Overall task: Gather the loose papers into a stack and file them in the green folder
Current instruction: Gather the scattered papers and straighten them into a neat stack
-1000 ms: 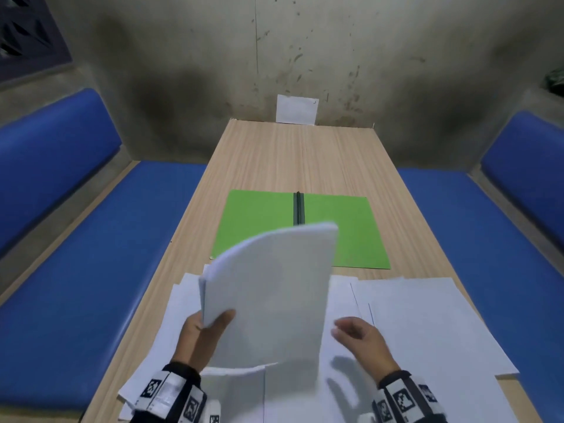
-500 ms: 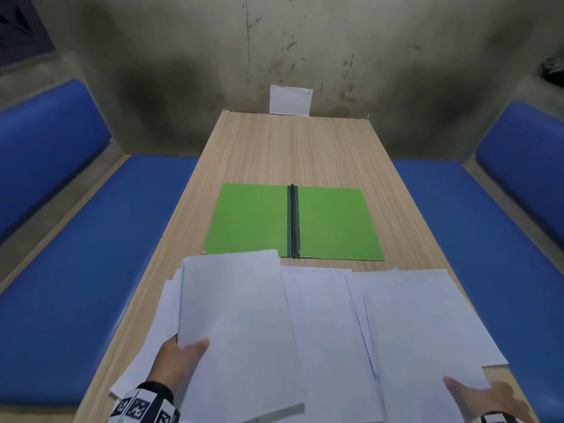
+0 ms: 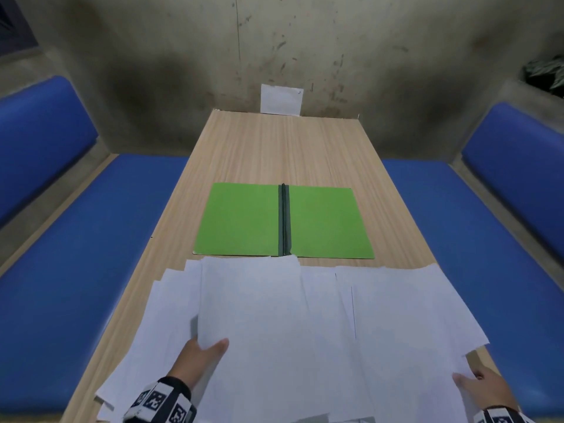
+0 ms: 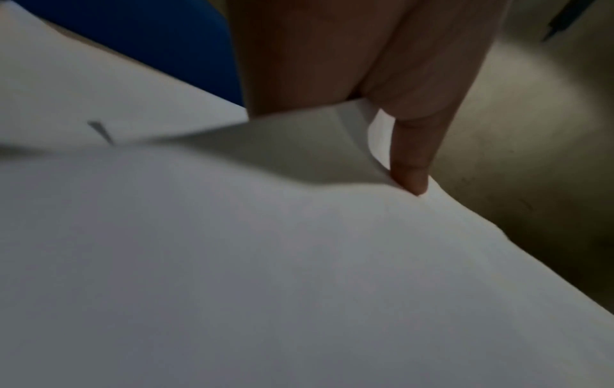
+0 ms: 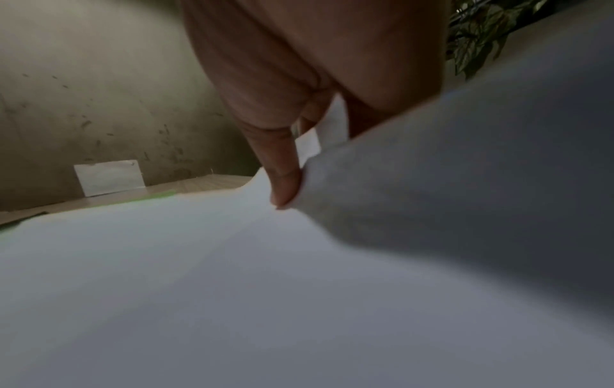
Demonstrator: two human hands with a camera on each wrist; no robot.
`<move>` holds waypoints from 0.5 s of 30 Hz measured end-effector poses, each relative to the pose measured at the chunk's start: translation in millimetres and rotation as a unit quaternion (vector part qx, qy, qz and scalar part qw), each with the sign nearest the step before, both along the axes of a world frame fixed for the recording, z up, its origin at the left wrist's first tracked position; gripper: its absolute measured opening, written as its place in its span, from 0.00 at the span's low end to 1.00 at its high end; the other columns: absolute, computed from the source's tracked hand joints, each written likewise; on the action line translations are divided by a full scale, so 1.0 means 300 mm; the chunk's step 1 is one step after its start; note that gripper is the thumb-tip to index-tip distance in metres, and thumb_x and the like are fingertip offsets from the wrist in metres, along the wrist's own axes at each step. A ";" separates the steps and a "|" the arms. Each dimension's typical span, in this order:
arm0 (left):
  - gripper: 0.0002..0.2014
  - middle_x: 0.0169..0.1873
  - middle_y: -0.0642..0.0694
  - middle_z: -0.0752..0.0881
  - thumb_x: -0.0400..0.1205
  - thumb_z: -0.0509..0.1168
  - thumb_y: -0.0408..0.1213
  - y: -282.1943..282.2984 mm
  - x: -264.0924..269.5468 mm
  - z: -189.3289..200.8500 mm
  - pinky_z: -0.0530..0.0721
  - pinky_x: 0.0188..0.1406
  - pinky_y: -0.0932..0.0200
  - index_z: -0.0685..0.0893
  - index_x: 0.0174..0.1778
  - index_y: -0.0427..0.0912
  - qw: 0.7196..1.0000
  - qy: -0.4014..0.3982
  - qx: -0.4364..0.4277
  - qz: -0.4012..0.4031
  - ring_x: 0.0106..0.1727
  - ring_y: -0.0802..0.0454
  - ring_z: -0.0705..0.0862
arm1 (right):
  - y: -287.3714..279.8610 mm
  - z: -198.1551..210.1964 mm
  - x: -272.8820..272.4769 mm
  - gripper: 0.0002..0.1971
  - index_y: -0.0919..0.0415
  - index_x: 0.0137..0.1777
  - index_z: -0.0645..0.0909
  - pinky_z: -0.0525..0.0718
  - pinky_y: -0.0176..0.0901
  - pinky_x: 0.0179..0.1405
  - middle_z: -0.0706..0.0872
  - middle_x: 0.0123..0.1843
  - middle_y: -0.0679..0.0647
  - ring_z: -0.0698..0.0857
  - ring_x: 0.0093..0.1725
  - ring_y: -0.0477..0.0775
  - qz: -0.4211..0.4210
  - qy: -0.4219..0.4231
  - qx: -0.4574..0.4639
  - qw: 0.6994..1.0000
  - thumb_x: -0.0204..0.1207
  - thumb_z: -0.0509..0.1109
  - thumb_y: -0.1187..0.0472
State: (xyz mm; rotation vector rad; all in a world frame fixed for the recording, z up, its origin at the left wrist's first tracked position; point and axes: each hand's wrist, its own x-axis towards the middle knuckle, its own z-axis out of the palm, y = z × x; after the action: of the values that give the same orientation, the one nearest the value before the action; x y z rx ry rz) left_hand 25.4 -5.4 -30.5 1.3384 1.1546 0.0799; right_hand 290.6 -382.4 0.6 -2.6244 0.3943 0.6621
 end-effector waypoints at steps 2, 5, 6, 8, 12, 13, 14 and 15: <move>0.27 0.53 0.33 0.88 0.67 0.74 0.41 -0.031 0.039 -0.013 0.82 0.58 0.47 0.81 0.60 0.32 1.000 -0.005 -0.003 -0.018 0.53 0.38 0.86 | -0.007 0.008 0.002 0.08 0.71 0.50 0.77 0.71 0.52 0.57 0.78 0.49 0.63 0.74 0.49 0.61 0.005 -0.022 0.021 1.000 0.75 0.66 0.66; 0.21 0.49 0.36 0.88 0.70 0.73 0.38 -0.074 0.091 -0.019 0.81 0.52 0.53 0.82 0.58 0.34 0.999 0.008 0.009 -0.053 0.51 0.40 0.86 | -0.019 0.016 0.011 0.14 0.71 0.59 0.79 0.69 0.49 0.51 0.82 0.54 0.67 0.73 0.48 0.59 0.031 -0.051 0.081 0.995 0.74 0.63 0.73; 0.18 0.49 0.37 0.87 0.74 0.72 0.36 -0.084 0.104 -0.019 0.81 0.52 0.53 0.82 0.58 0.35 0.998 0.013 0.004 -0.060 0.50 0.40 0.85 | -0.017 0.025 0.012 0.16 0.69 0.61 0.79 0.70 0.50 0.54 0.82 0.56 0.67 0.74 0.49 0.59 0.044 -0.042 0.095 0.994 0.73 0.63 0.74; 0.16 0.51 0.37 0.87 0.76 0.70 0.35 -0.095 0.122 -0.021 0.81 0.54 0.52 0.81 0.58 0.36 0.997 0.010 -0.008 -0.070 0.53 0.40 0.85 | -0.006 0.039 0.011 0.18 0.65 0.63 0.77 0.71 0.52 0.60 0.80 0.57 0.64 0.76 0.54 0.61 0.044 -0.002 0.123 0.991 0.73 0.65 0.74; 0.17 0.55 0.38 0.87 0.77 0.68 0.36 -0.111 0.139 -0.017 0.81 0.58 0.51 0.79 0.61 0.38 0.994 0.016 -0.017 -0.106 0.56 0.40 0.85 | 0.025 0.022 0.005 0.19 0.65 0.63 0.77 0.73 0.49 0.59 0.82 0.59 0.60 0.78 0.55 0.60 0.021 0.017 0.161 0.987 0.73 0.71 0.60; 0.17 0.55 0.38 0.86 0.77 0.67 0.36 -0.113 0.142 -0.017 0.80 0.59 0.51 0.79 0.62 0.38 0.993 0.016 -0.016 -0.115 0.57 0.40 0.84 | 0.032 0.004 0.012 0.21 0.67 0.65 0.77 0.73 0.50 0.61 0.83 0.61 0.63 0.79 0.56 0.61 0.030 0.009 0.147 0.989 0.74 0.71 0.59; 0.16 0.55 0.39 0.86 0.78 0.66 0.35 -0.116 0.143 -0.014 0.80 0.58 0.52 0.78 0.62 0.39 0.992 0.018 -0.013 -0.126 0.57 0.41 0.84 | 0.045 0.002 0.012 0.22 0.69 0.66 0.76 0.73 0.50 0.62 0.83 0.63 0.66 0.80 0.58 0.63 0.036 0.002 0.135 0.990 0.75 0.70 0.60; 0.16 0.55 0.40 0.85 0.79 0.65 0.35 -0.119 0.144 -0.012 0.79 0.58 0.53 0.76 0.62 0.41 0.990 0.019 -0.008 -0.137 0.57 0.41 0.83 | 0.052 -0.012 0.018 0.21 0.71 0.66 0.76 0.73 0.50 0.59 0.82 0.63 0.69 0.80 0.56 0.65 0.031 -0.010 0.123 0.992 0.76 0.68 0.62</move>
State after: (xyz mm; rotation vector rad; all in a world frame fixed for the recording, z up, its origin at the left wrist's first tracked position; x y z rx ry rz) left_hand 68.5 -41.0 -34.1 1.4768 0.9902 -0.1540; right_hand 296.0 -366.9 -3.0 -2.4151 0.2108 0.6593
